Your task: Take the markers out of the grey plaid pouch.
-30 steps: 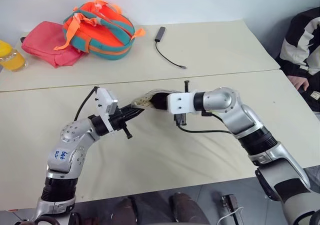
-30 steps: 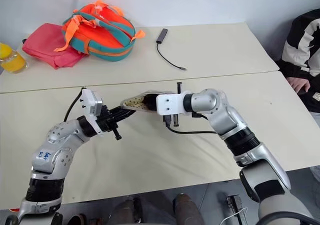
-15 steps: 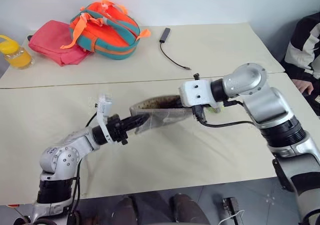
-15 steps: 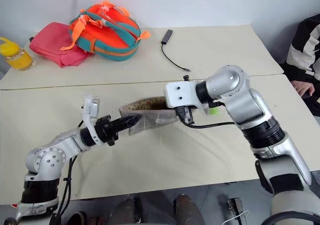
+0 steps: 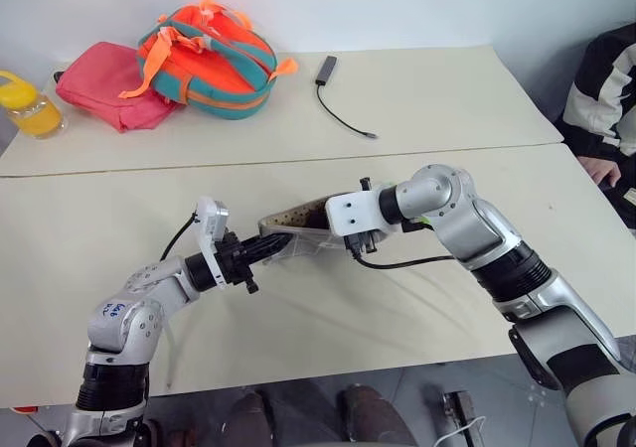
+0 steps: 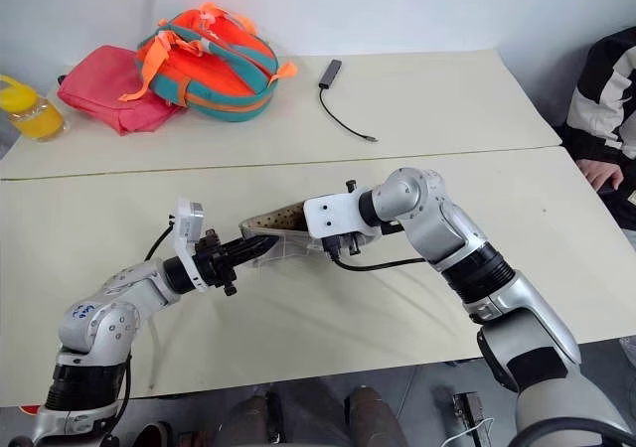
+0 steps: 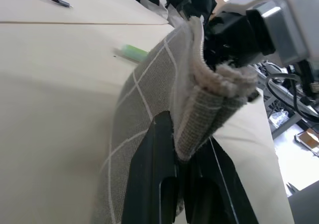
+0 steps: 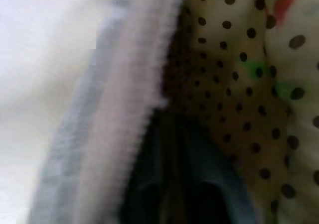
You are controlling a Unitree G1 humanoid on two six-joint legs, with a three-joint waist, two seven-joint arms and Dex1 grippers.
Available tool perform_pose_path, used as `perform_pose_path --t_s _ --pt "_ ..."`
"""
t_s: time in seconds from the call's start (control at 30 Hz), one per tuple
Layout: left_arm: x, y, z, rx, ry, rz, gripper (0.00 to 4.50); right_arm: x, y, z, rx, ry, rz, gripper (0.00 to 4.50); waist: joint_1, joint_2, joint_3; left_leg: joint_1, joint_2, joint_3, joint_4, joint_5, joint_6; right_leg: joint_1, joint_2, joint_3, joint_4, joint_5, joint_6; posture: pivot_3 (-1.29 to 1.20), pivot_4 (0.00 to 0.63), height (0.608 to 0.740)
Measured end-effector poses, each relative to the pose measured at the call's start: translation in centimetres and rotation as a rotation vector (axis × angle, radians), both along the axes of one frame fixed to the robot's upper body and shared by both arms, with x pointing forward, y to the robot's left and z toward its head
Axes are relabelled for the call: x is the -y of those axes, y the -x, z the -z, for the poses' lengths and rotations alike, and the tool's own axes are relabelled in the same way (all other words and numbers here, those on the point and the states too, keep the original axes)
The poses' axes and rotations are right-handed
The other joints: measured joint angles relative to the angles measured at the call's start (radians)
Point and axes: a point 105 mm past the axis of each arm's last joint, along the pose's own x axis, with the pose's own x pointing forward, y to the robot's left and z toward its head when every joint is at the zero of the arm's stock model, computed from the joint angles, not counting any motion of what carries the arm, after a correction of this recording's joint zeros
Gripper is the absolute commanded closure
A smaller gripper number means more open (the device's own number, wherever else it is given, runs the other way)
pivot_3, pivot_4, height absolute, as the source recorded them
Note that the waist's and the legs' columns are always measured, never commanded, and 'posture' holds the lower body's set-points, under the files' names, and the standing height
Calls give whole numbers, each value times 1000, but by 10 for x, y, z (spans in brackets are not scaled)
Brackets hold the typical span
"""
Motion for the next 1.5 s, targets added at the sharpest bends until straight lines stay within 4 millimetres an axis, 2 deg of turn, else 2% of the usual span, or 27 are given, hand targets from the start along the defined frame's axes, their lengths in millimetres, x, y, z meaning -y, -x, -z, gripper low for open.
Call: perform_pose_path --t_s 0.5,0.67,0.8,0.9,1.13,1.33,1.5 --pt "3 3 10 -24 -2 1 4500 -11 -11 28 38 19 -6 3002 -21 0 0 2 1 0 -1 0 0 2 0 1 1 0 0 0 150 740" --pt "2 3 11 -26 -9 -4 4500 -17 -19 33 48 -16 19 3002 -26 0 0 7 1 0 0 0 0 8 1 0 0 0 0 0 150 740" --pt "3 2 12 -30 -10 -12 4500 -18 -19 38 35 -23 20 3858 -28 -1 0 13 1 -1 0 0 0 16 1 -1 -2 0 0 0 150 740" --pt "2 2 13 -29 -13 -16 4500 -18 -19 39 36 -23 22 3955 -28 -1 -1 15 0 -1 -1 0 0 18 1 -1 -2 0 0 0 150 740" --pt "0 1 11 -7 -29 -27 4500 -10 -11 31 6 -40 12 3955 -17 -1 -1 15 0 -1 -3 0 -1 17 0 -1 -3 0 0 0 150 740" --pt "-9 -5 3 86 -65 -82 4500 0 8 -4 -60 -127 5 3955 -12 -1 0 8 0 -3 -4 -1 -1 13 0 -2 -6 0 0 0 150 740" --pt "-12 -12 -1 102 -61 -107 4500 -2 22 -30 -111 -243 -22 3955 -8 -1 0 6 0 -4 -3 -1 -1 12 0 -3 -6 0 0 0 150 740"
